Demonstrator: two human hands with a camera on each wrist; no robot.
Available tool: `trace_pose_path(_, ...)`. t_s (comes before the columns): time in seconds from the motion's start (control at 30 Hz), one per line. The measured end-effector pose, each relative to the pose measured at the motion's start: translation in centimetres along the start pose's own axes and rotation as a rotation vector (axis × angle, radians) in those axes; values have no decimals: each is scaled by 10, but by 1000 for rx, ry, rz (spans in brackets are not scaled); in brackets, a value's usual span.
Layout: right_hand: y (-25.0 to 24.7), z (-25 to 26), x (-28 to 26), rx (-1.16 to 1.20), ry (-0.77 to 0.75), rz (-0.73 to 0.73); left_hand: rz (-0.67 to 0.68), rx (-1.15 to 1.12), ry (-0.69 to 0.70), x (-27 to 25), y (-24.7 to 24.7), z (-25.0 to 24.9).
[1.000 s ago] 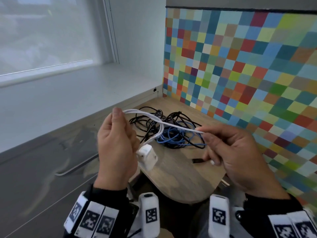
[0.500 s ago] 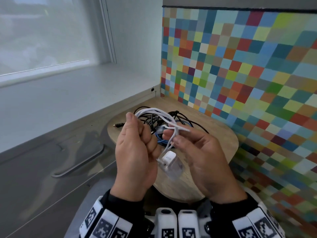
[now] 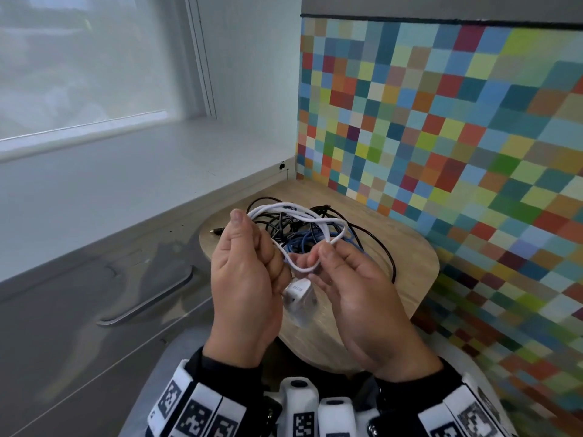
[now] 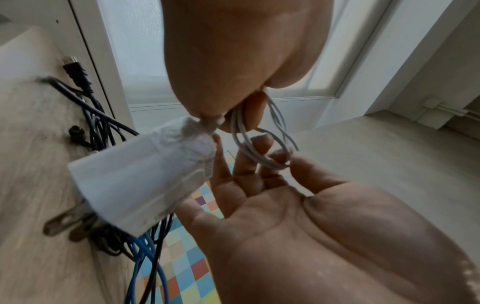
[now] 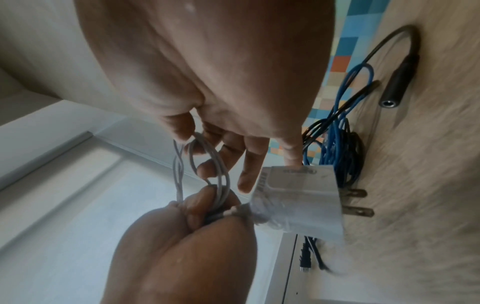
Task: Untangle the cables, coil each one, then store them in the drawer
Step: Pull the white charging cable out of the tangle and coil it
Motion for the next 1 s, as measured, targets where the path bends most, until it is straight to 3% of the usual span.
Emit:
trace_pose_path(0.17,10,9,-6,-29,-26,78,-2,42,48,4,-2,-1)
trace_pose_path(0.27,2,7,0,-283,-133,-3,85,74,104,5,-2,-3)
trace_pose_path(0.47,-17,9,9,-456,-206,-119,236,220,196,4,-6,-3)
trace_pose_path(0.63,-23,11,8,-442,-143,-133,238,251,220,3,-4,0)
trace_pose_path(0.83,-30,13,10,-400,-76,-38,265,335,263,7,-8,-6)
trace_pose_path(1.0,-38,13,11,-228,-81,-178,293,444,252,10,-9,-7)
Point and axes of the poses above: each hand's wrist, its own x-axis towards the middle knuckle, its own y-axis out of the palm, z = x × y, the point moved 4 cm from there along x, towards the middle knuckle, and after that the axes turned 8 degrees about -z, right-handed, at the moved point
